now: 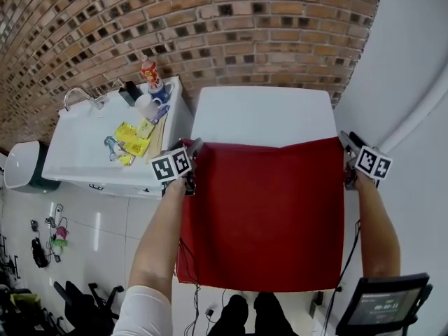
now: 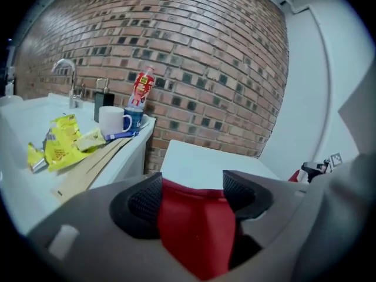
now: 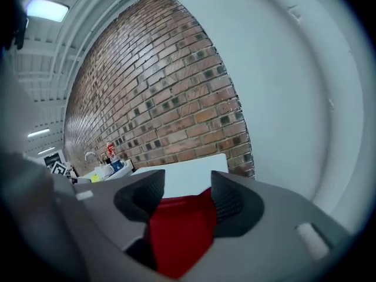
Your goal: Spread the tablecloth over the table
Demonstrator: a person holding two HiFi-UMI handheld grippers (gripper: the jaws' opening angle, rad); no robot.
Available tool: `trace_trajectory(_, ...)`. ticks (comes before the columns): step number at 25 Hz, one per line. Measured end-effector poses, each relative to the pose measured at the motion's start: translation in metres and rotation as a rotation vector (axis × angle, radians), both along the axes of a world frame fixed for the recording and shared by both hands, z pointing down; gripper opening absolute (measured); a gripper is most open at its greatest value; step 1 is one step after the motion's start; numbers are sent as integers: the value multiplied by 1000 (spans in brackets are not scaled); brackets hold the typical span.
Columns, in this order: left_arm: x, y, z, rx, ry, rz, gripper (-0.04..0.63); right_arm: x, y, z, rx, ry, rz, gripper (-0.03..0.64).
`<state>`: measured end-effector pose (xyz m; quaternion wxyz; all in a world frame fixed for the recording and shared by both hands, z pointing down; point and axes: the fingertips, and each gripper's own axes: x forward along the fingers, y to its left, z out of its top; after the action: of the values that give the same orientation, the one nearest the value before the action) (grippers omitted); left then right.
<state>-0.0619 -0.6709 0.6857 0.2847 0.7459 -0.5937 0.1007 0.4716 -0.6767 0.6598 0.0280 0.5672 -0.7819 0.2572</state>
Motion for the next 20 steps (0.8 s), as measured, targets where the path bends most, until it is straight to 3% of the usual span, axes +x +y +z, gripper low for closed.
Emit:
trace_trajectory(1, -4, 2, 2, -2, 4, -9, 330, 4, -1, -3, 16, -6, 13, 270)
trace_trajectory(10, -11, 29, -10, 73, -55, 35, 317, 1, 36, -6, 81, 16, -14, 226)
trace_trajectory(15, -2, 77, -35, 175, -137, 80, 26, -19, 97, -28, 202, 106, -80, 33)
trace_trajectory(16, 0, 91, -39, 191, -130, 87, 5, -24, 114, -34, 230, 123, -96, 7)
trace_trajectory(20, 6, 169, -46, 230, -85, 115, 5, -36, 194, -48, 303, 175, -112, 6)
